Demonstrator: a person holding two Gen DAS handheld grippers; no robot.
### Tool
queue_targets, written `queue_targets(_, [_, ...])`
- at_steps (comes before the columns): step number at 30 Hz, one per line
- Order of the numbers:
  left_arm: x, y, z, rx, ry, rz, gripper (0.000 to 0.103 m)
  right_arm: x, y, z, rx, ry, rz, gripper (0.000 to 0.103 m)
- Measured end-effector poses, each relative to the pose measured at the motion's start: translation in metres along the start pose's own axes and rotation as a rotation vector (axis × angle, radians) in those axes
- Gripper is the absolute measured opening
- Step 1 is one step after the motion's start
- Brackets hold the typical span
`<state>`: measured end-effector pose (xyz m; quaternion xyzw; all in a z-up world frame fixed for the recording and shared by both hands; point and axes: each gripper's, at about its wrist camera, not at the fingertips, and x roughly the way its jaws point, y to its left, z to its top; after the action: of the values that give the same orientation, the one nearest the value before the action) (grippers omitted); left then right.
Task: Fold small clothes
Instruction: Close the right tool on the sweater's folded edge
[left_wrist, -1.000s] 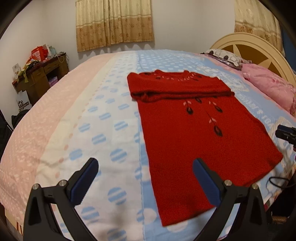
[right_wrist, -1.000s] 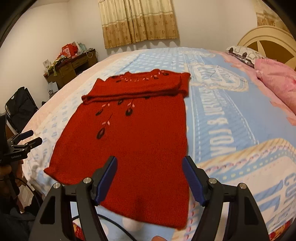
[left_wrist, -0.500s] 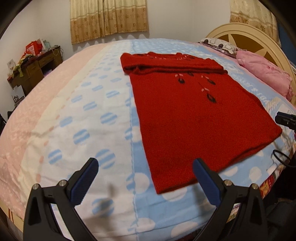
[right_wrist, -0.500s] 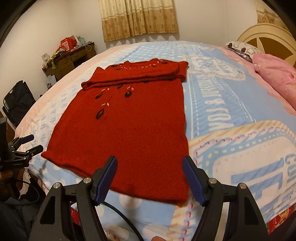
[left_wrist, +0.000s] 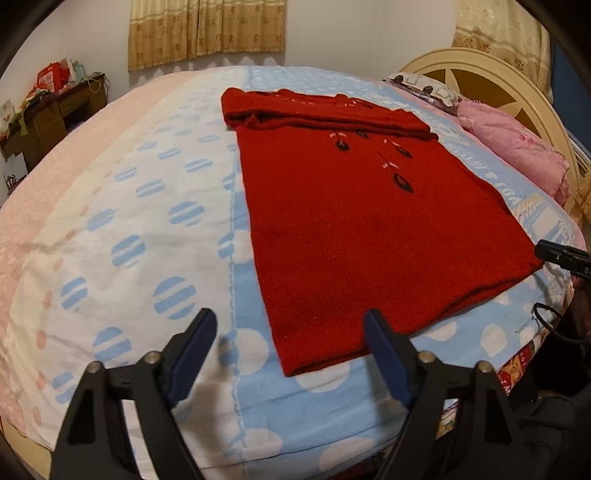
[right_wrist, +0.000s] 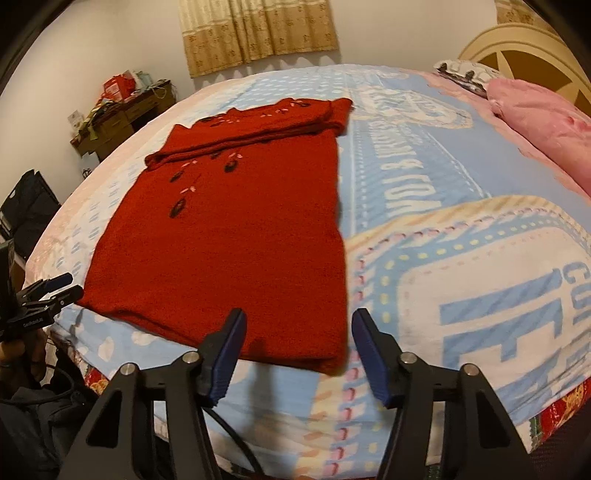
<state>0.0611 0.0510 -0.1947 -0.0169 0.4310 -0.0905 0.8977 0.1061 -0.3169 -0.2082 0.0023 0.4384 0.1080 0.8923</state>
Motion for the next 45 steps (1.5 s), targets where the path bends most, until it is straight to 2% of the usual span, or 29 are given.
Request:
queue_targets(4, [0.004, -0.004, -0.003, 0.009, 0.023, -0.009, 0.077, 0.006, 0.000, -0.004, 0.010, 0.028, 0.017, 0.041])
queue_targets(9, [0.012, -0.003, -0.008, -0.011, 0.065, -0.041, 0.077, 0.011, 0.006, -0.009, -0.005, 0.032, 0.031, 0.039])
queue_targets(13, [0.011, -0.001, -0.009, -0.022, 0.064, -0.052, 0.075, 0.011, -0.007, -0.009, 0.052, 0.027, 0.056, 0.020])
queue_targets(18, [0.008, -0.003, -0.009, -0.015, 0.065, -0.088, 0.060, 0.013, -0.017, -0.008, 0.108, 0.030, 0.103, 0.018])
queue_targets(21, [0.008, -0.003, -0.009, -0.015, 0.066, -0.100, 0.057, 0.013, -0.014, -0.008, 0.096, 0.025, 0.098, 0.017])
queue_targets(32, [0.010, 0.005, -0.009, -0.062, 0.076, -0.157, 0.057, 0.015, -0.018, -0.008, 0.111, 0.021, 0.132, 0.018])
queue_targets(33, [0.010, 0.006, -0.009, -0.065, 0.075, -0.163, 0.052, 0.014, -0.019, -0.008, 0.115, 0.020, 0.137, 0.018])
queue_targets(34, [0.009, 0.006, -0.009, -0.064, 0.071, -0.170, 0.036, 0.014, -0.020, -0.008, 0.119, 0.019, 0.144, 0.017])
queue_targets(35, [0.009, 0.008, -0.009, -0.063, 0.071, -0.180, 0.024, 0.012, -0.020, -0.008, 0.122, 0.016, 0.158, 0.017])
queue_targets(36, [0.009, 0.010, -0.008, -0.070, 0.072, -0.188, 0.018, 0.010, -0.020, -0.008, 0.121, 0.010, 0.170, 0.008])
queue_targets(40, [0.002, 0.026, -0.005, -0.148, 0.041, -0.260, 0.015, -0.006, -0.024, 0.000, 0.160, -0.055, 0.267, 0.008])
queue_targets(45, [-0.014, 0.036, 0.008, -0.184, -0.027, -0.318, 0.014, -0.023, -0.028, 0.011, 0.182, -0.115, 0.321, 0.008])
